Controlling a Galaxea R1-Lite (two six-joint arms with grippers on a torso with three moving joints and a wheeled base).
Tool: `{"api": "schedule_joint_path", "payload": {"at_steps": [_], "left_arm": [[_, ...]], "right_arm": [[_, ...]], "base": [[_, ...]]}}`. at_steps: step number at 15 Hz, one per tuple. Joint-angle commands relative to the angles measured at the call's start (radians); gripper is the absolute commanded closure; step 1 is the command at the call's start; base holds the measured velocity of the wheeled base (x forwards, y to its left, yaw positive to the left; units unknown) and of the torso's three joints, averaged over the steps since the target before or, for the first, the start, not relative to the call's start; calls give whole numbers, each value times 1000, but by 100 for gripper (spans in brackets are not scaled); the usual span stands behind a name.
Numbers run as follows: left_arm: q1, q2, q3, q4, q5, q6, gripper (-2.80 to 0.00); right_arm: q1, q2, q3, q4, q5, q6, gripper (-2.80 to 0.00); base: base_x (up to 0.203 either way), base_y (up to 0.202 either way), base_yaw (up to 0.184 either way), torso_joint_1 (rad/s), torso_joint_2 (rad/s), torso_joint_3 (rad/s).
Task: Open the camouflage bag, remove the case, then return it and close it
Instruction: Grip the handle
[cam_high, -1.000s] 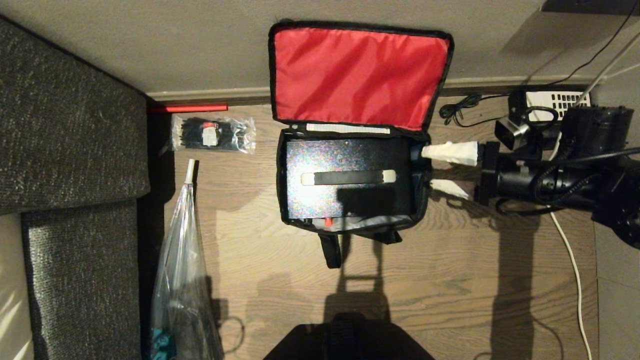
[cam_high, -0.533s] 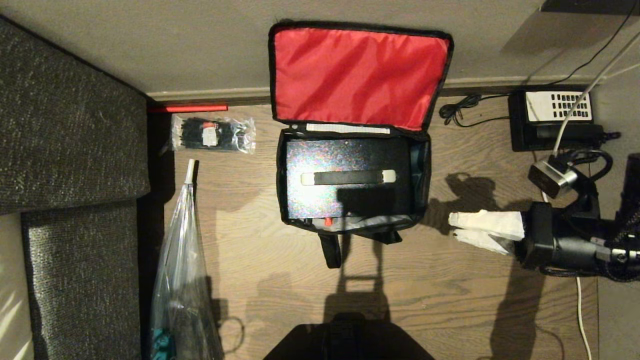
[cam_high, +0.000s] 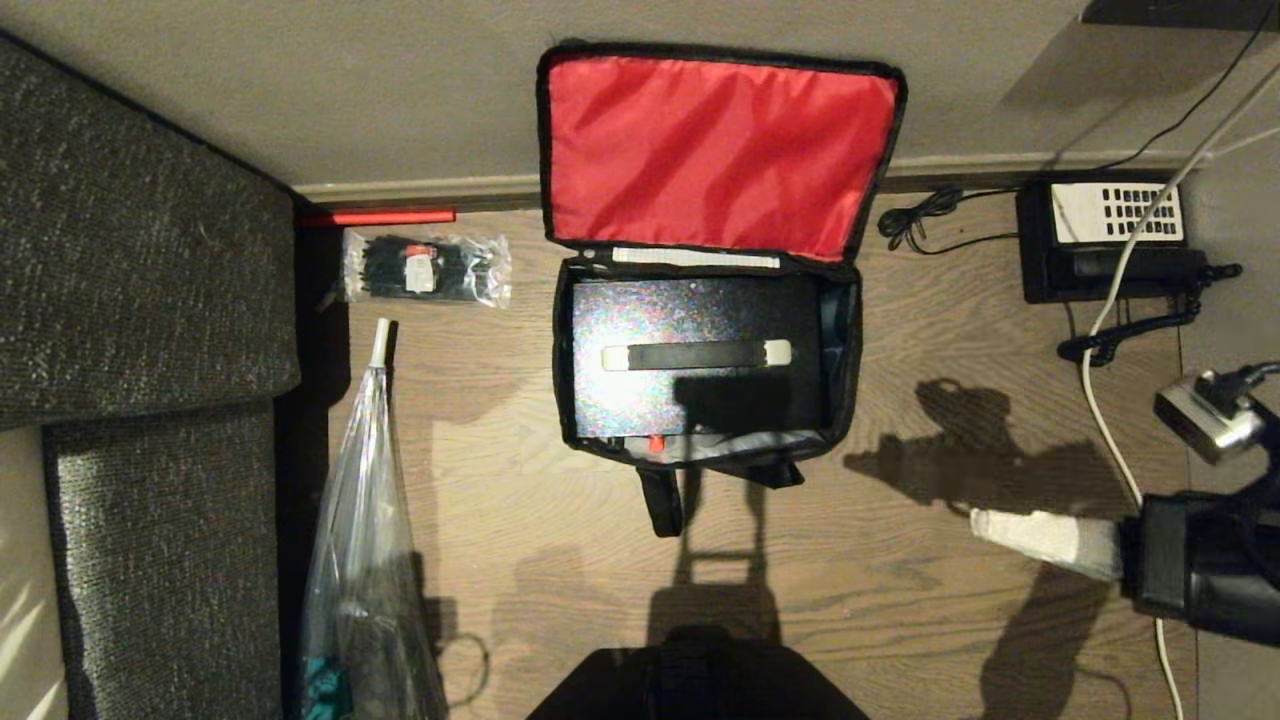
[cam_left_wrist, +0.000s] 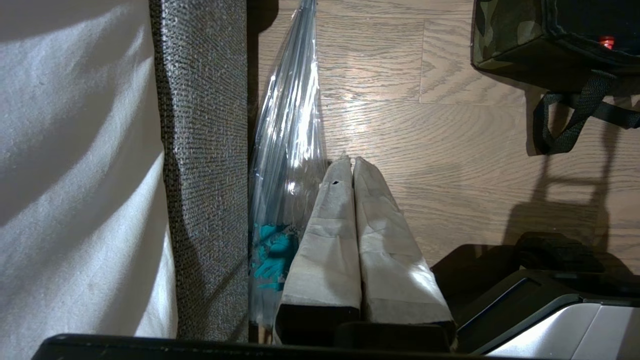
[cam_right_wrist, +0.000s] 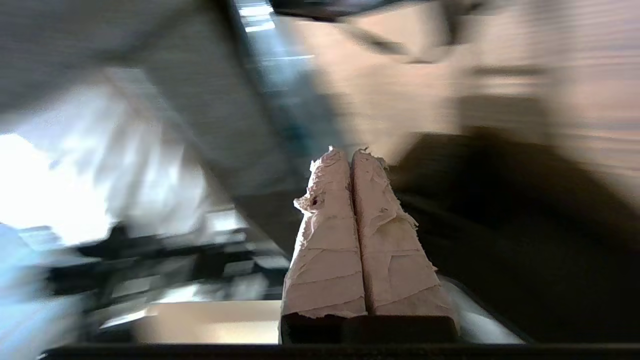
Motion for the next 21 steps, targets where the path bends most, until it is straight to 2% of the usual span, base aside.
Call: {"api": "schedule_joint_path", "payload": {"at_steps": [1,3,4,6,8,9,12,15,16,17,18,19,20,21], "left_arm": [[0,0,3,0,0,0,0],[0,0,3,0,0,0,0],[0,0,3,0,0,0,0],[0,0,3,0,0,0,0],[0,0,3,0,0,0,0],[0,0,3,0,0,0,0],[0,0,3,0,0,0,0],[0,0,3,0,0,0,0],[0,0,3,0,0,0,0],[0,0,3,0,0,0,0],[0,0,3,0,0,0,0],[0,0,3,0,0,0,0],[0,0,3,0,0,0,0],[0,0,3,0,0,0,0]], "right_arm": [[-3,-224,60,108,-177,-121,0],[-23,-434,80,271,-207,-181,0],[-47,-541,89,370,-216,-239,0],[-141,-728,123,550,-231,-397,0],[-214,-871,178,634,-241,-564,0],[-231,-931,223,644,-253,-614,0],[-245,-1077,301,600,-344,-657,0],[-247,-1125,309,594,-420,-572,0],[-246,-1141,320,575,-435,-575,0],[-246,-1148,354,503,-465,-619,0],[-245,-1155,396,432,-491,-621,0],[-245,-1161,416,400,-507,-558,0],[-245,-1163,418,393,-510,-547,0],[-244,-1164,420,391,-510,-593,0]], "base": [[0,0,0,0,0,0],[0,0,0,0,0,0],[0,0,0,0,0,0],[0,0,0,0,0,0],[0,0,0,0,0,0],[0,0,0,0,0,0],[0,0,0,0,0,0],[0,0,0,0,0,0],[0,0,0,0,0,0],[0,0,0,0,0,0],[0,0,0,0,0,0],[0,0,0,0,0,0],[0,0,0,0,0,0],[0,0,0,0,0,0]]}}
